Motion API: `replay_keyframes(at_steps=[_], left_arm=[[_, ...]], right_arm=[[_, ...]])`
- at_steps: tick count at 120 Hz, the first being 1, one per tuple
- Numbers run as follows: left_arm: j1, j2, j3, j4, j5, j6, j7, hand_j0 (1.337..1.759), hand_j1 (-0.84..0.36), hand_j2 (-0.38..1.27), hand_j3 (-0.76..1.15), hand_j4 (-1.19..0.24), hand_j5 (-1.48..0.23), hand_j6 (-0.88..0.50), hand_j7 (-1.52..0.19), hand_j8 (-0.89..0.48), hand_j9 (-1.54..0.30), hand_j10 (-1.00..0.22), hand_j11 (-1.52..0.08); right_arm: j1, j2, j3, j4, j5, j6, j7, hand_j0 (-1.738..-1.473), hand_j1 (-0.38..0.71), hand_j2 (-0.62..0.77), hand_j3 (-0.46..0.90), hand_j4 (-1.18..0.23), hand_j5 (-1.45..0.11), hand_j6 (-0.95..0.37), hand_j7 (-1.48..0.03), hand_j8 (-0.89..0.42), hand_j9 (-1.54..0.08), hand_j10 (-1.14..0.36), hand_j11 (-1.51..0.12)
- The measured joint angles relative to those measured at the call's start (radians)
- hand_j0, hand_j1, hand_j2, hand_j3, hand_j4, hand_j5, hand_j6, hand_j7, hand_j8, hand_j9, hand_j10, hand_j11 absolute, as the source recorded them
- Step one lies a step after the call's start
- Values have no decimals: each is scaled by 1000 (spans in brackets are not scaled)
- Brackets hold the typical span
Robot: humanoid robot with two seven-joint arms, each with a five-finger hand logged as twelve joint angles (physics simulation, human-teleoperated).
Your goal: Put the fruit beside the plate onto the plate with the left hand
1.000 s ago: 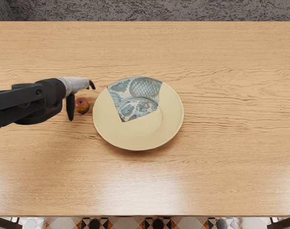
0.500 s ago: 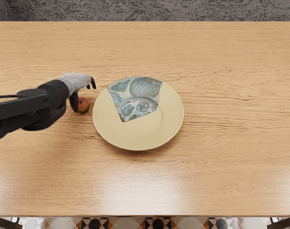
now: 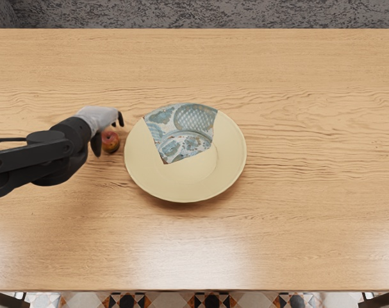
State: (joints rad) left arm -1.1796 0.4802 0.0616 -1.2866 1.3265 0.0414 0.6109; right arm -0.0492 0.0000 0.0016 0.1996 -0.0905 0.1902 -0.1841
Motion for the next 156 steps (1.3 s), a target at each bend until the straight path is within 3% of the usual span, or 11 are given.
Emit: replay_keyframes(at_steps=[83,107,116,128,156], left_arm=[[8,-30,1,19,-9,5,0,1658,-153,88,0,-423,-547,-424,-547,-423,-547,-423,-547],[18,-36,-1,29,-11,6,0,1658,-262,110,0,-516,-670,-478,-670,-515,-669,-516,-669],[19,-37,-1,30,-13,9,0,1657,-293,207,0,-564,-735,-450,-735,-495,-735,-564,-735],[30,-36,-2,30,-15,13,1,1652,-301,147,0,-673,-826,-404,-856,-443,-871,-649,-869],[26,-24,-5,30,-32,18,0,1651,-300,390,-3,-779,-1009,-456,-1030,-447,-1039,-766,-1036]], right_arm=[[0,0,0,0,0,0,0,-1658,-331,-3,0,-15,-19,-15,-20,-15,-20,-15,-20],[0,0,0,0,0,0,0,-1658,-331,-3,0,-15,-19,-15,-20,-15,-20,-15,-20],[0,0,0,1,0,0,0,-1658,-331,-3,0,-15,-19,-15,-20,-15,-20,-15,-20],[0,0,0,0,0,0,0,-1658,-331,-3,0,-15,-20,-15,-20,-15,-20,-15,-20],[0,0,0,0,0,0,0,-1658,-331,-3,0,-15,-20,-15,-20,-15,-20,-15,-20]])
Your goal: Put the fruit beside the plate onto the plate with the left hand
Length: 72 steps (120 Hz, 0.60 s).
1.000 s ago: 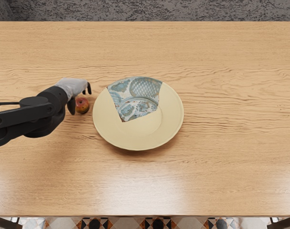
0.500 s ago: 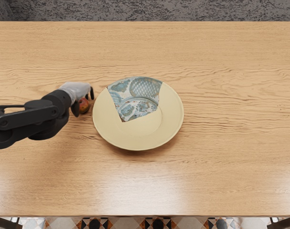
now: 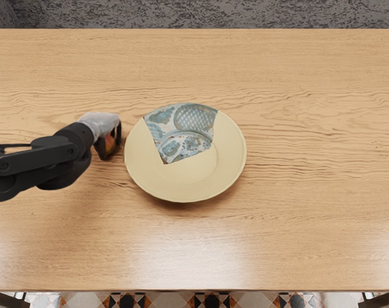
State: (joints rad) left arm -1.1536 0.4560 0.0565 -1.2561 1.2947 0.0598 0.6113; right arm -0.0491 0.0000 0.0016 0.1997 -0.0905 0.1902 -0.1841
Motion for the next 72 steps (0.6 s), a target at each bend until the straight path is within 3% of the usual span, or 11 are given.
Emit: replay_keyframes(at_steps=[24,39,55,72], left_arm=[[-45,33,-4,0,-35,-3,-1,1651,-346,559,-1,-785,-1102,-389,-1095,-414,-1088,-786,-1090],[-77,36,-7,-1,-57,-5,-1,1651,-330,476,-1,-789,-1124,-389,-1105,-427,-1097,-794,-1100],[-139,30,-9,-2,-88,-11,-1,1651,-326,496,0,-790,-1142,-399,-1111,-422,-1106,-801,-1110],[-195,12,-18,-2,-105,-13,0,1651,-244,387,0,-793,-1140,-439,-1111,-458,-1103,-800,-1105]], right_arm=[[0,0,0,0,0,0,0,-1658,-331,-3,0,-15,-19,-15,-20,-15,-19,-15,-20],[0,0,0,0,0,0,0,-1658,-331,-3,0,-15,-19,-15,-20,-15,-19,-15,-20],[0,0,0,0,0,0,0,-1658,-331,-3,0,-15,-19,-15,-20,-15,-19,-15,-20],[0,0,0,0,0,0,0,-1658,-331,-3,0,-15,-19,-14,-20,-14,-19,-14,-20]])
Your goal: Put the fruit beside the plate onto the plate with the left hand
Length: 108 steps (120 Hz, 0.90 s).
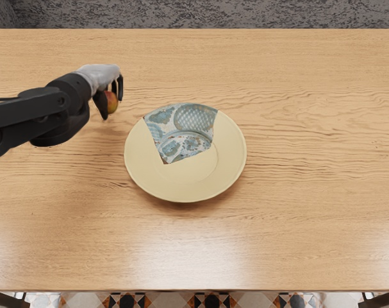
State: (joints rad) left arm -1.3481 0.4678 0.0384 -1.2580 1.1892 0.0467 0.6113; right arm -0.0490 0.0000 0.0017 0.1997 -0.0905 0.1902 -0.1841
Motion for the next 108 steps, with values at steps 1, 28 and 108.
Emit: replay_keyframes(at_steps=[1,28,108], left_arm=[[-1,-5,-1,0,-1,0,0,1651,-246,384,0,-793,-1139,-444,-1111,-457,-1104,-799,-1106],[-21,-75,-31,-50,-18,1,-1,1653,-316,514,0,-781,-1161,-407,-1112,-441,-1096,-809,-1099],[18,-157,-28,-100,-44,0,0,1657,21,331,0,-329,-475,-212,-457,-204,-451,-341,-451]], right_arm=[[0,0,0,0,0,0,0,-1658,-331,-3,0,-15,-19,-15,-20,-15,-19,-15,-20],[0,0,0,0,0,0,0,-1658,-331,-3,0,-15,-19,-15,-20,-15,-19,-15,-20],[0,0,0,0,0,0,0,-1658,-331,-3,0,-15,-19,-15,-20,-15,-20,-15,-20]])
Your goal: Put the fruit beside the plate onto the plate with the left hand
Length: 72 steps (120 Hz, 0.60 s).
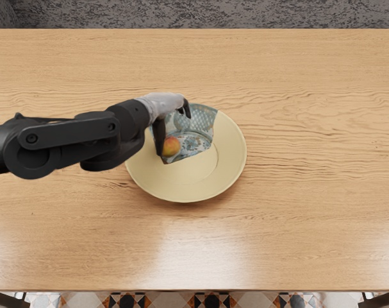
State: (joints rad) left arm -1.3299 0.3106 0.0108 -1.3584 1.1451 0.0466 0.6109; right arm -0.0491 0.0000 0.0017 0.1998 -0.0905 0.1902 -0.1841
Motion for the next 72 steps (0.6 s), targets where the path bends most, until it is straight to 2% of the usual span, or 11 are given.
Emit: replay_keyframes(at_steps=[11,20,41,53,62,72], left_arm=[[-10,6,-2,2,-20,0,0,1657,140,212,0,-211,-304,-137,-292,-131,-288,-218,-288],[-95,59,-6,-11,-124,-6,0,1658,205,147,0,-146,-210,-95,-202,-91,-199,-151,-199],[-97,256,-96,-147,-341,-96,0,1658,288,63,0,-64,-89,-42,-86,-41,-85,-65,-85],[-46,369,-219,-199,-478,-266,0,1658,312,39,0,-40,-55,-27,-53,-26,-52,-41,-52],[58,458,-329,-216,-609,-380,0,1658,324,28,0,-28,-38,-20,-37,-19,-36,-29,-36],[79,553,-427,-222,-783,-522,0,1658,333,18,0,-20,-26,-15,-24,-14,-24,-20,-24]], right_arm=[[0,0,0,0,0,0,0,-1658,-331,-3,0,-15,-19,-15,-20,-15,-20,-15,-20],[0,0,0,0,0,0,0,-1658,-331,-3,0,-15,-20,-15,-20,-15,-20,-15,-20],[0,0,0,0,0,0,0,-1658,-331,-3,0,-15,-20,-15,-20,-15,-20,-15,-20],[0,0,0,0,0,0,0,-1658,-331,-3,0,-15,-19,-15,-20,-15,-20,-15,-20],[0,0,0,0,0,0,0,-1658,-331,-3,0,-15,-20,-15,-20,-15,-20,-15,-20],[0,0,0,0,0,0,0,-1658,-331,-3,0,-15,-20,-15,-20,-15,-20,-15,-20]])
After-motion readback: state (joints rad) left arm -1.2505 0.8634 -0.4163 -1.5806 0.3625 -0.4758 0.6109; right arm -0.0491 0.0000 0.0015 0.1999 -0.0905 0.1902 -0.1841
